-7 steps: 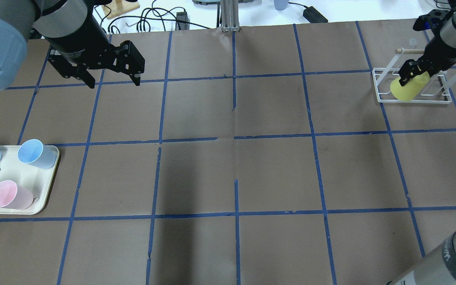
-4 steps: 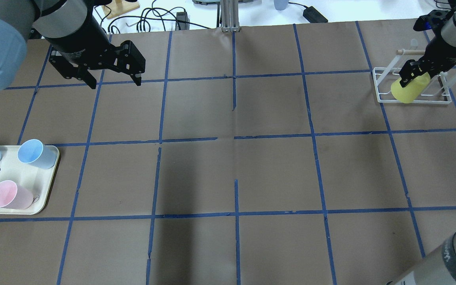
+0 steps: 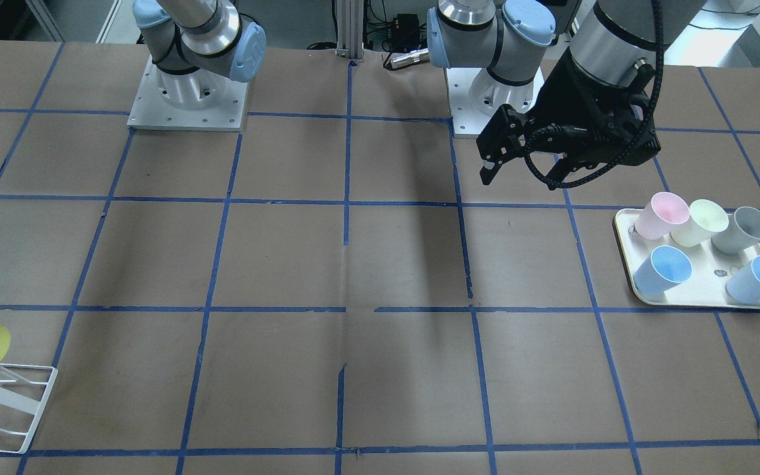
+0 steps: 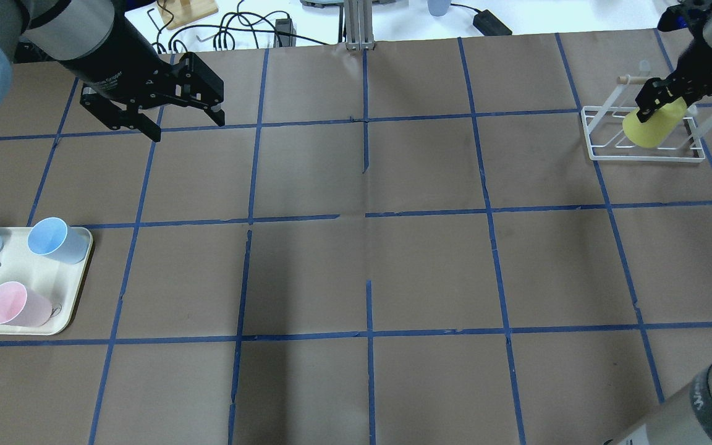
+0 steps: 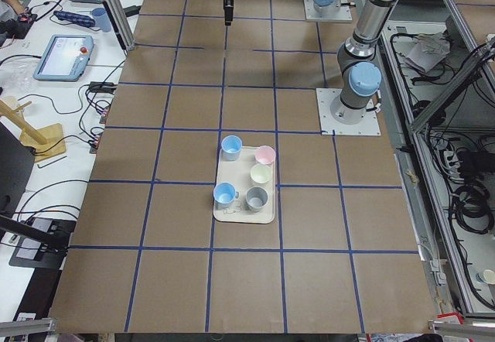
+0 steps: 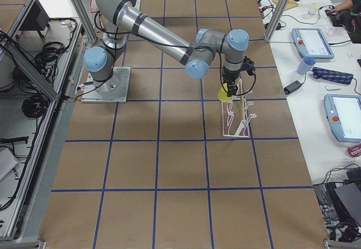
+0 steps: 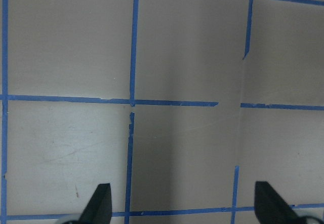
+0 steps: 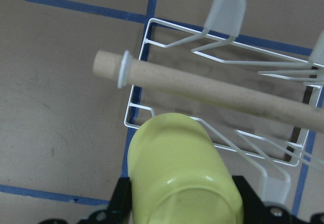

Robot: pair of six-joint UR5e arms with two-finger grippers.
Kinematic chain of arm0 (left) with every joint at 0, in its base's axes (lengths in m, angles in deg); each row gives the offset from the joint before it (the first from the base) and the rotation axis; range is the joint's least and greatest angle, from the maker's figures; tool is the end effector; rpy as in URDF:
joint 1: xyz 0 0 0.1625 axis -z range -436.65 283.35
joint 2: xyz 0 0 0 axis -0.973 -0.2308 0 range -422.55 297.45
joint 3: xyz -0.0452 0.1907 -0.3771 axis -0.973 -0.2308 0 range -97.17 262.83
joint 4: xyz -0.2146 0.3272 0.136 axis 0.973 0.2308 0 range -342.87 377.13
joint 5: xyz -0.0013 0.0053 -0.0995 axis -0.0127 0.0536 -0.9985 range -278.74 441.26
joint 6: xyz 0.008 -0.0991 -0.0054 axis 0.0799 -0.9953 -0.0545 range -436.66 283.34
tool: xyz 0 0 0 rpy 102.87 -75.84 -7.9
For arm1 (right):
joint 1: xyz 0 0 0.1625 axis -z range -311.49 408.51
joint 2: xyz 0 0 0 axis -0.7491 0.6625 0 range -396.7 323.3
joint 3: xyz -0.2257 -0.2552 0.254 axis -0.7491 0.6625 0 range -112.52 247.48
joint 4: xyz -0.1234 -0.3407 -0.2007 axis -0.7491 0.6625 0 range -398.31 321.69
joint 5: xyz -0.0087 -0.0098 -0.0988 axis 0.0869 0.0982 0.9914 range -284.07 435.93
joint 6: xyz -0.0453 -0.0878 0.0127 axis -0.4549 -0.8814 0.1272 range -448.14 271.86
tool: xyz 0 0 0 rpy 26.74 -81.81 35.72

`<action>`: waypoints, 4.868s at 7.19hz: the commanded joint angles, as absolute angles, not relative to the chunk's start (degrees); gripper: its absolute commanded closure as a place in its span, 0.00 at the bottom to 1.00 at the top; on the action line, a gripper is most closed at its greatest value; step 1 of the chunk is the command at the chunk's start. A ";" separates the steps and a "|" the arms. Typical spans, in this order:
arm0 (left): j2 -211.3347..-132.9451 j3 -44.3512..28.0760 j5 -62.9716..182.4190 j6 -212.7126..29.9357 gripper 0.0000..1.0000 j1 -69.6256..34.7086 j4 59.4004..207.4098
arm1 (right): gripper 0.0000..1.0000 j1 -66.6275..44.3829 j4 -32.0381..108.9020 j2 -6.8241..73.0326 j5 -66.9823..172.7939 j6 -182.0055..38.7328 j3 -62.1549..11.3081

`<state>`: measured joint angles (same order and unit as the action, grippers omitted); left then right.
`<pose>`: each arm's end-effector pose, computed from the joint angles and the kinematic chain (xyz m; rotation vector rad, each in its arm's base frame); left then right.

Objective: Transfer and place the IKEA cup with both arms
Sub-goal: 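Lift the yellow cup with the right gripper while the left gripper moves inward, then bring the yellow cup to the left gripper and grasp its rim with the left gripper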

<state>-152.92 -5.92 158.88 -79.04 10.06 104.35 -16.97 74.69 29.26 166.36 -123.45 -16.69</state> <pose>-0.1257 -0.5087 0.5028 0.1344 -2.9215 0.0959 -0.1506 -0.6493 0.3372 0.2902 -3.0778 0.1062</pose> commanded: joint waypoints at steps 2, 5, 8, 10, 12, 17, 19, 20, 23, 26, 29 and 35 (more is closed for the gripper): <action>-152.72 -7.07 146.42 -78.68 0.00 4.75 106.94 | 0.83 -16.97 61.40 29.39 166.45 -123.47 -7.78; -152.37 -10.32 133.42 -78.07 0.00 2.19 107.04 | 0.85 -19.15 50.56 38.14 164.27 -121.98 -5.64; -152.19 -17.50 114.37 -72.04 0.00 2.10 106.60 | 0.80 -26.96 43.53 41.87 151.18 -111.91 -6.08; -152.63 -23.75 100.22 -70.77 0.00 2.44 103.02 | 0.81 -32.75 43.25 45.71 151.16 -100.60 -9.39; -153.34 -28.68 94.37 -71.12 0.00 2.97 94.06 | 0.81 -35.60 43.60 52.38 146.45 -98.78 -17.82; -152.81 -29.40 89.27 -76.38 0.00 4.64 93.94 | 0.79 -32.81 43.34 56.11 108.10 -99.04 -29.79; -152.64 -30.54 89.17 -76.22 0.00 4.73 93.85 | 0.78 -30.95 43.42 56.28 92.69 -99.47 -37.85; -152.72 -30.55 89.17 -76.39 0.00 5.78 93.85 | 0.78 -30.94 43.68 56.81 87.06 -99.30 -40.86; -152.38 -29.84 87.94 -76.13 0.00 7.37 88.95 | 0.78 -30.68 44.39 56.81 85.24 -98.86 -42.64; -152.89 -28.96 87.41 -75.78 0.00 8.59 83.84 | 0.78 -30.77 43.95 56.81 85.16 -98.60 -44.22; -153.15 -29.05 86.01 -76.75 0.00 11.50 82.00 | 0.78 -31.03 44.04 57.43 85.51 -95.78 -45.01; -153.16 -29.14 86.09 -76.40 0.73 11.76 81.90 | 0.76 -31.21 44.04 57.60 85.16 -94.47 -44.40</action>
<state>-152.93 -29.18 86.08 -76.63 11.72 81.90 -31.19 44.04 57.63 85.23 -94.51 -44.45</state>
